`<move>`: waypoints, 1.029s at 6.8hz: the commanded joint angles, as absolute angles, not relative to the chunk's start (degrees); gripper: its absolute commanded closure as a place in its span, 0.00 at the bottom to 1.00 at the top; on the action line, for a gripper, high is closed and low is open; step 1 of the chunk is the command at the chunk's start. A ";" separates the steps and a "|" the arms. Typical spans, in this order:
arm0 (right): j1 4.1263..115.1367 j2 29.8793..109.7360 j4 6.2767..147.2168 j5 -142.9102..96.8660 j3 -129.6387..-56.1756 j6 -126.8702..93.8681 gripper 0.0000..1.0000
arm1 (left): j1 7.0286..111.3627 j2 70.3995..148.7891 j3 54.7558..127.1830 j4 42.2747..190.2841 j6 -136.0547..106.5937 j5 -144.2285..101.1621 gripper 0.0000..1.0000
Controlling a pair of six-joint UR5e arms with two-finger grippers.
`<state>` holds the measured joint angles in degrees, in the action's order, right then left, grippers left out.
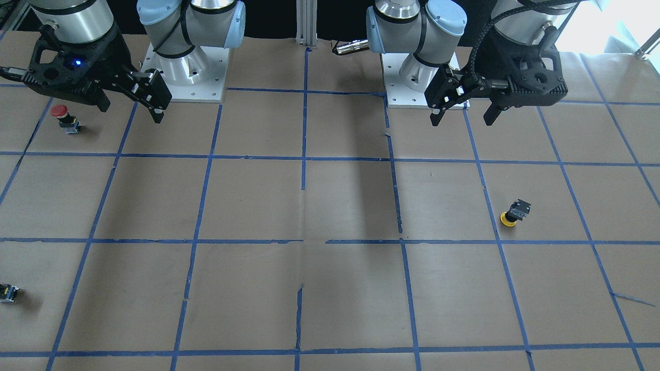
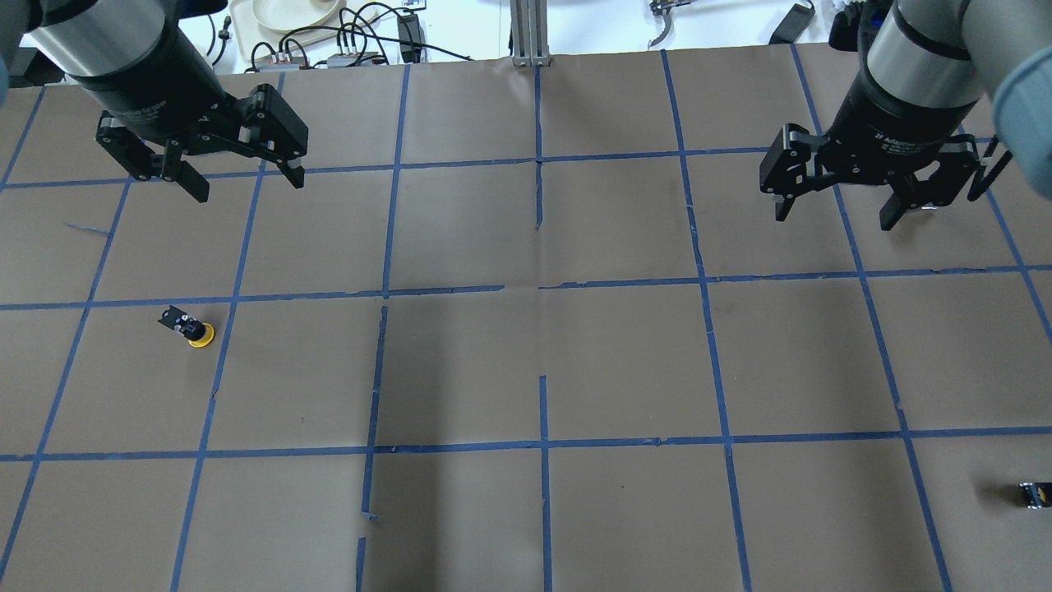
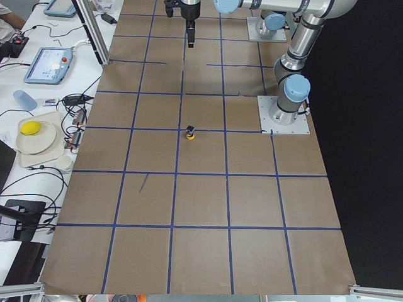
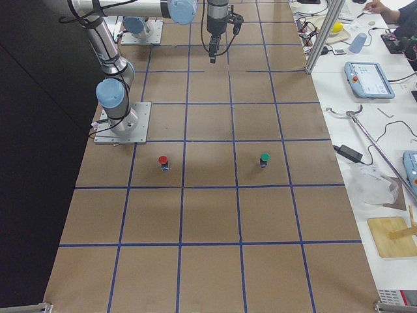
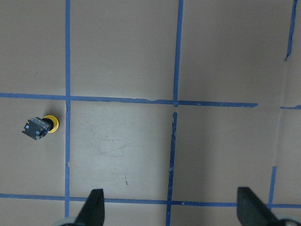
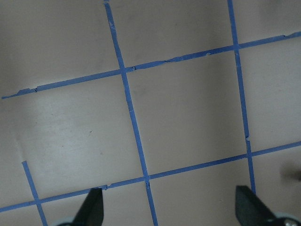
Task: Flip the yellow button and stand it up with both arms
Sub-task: 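Lower the left gripper onto the lying yellow button and grasp its base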
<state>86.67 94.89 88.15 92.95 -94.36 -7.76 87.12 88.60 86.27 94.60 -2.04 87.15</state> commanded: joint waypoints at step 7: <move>86.48 95.27 87.89 92.55 -94.57 -7.91 0.00 | 70.61 90.88 100.24 81.27 28.25 90.70 0.00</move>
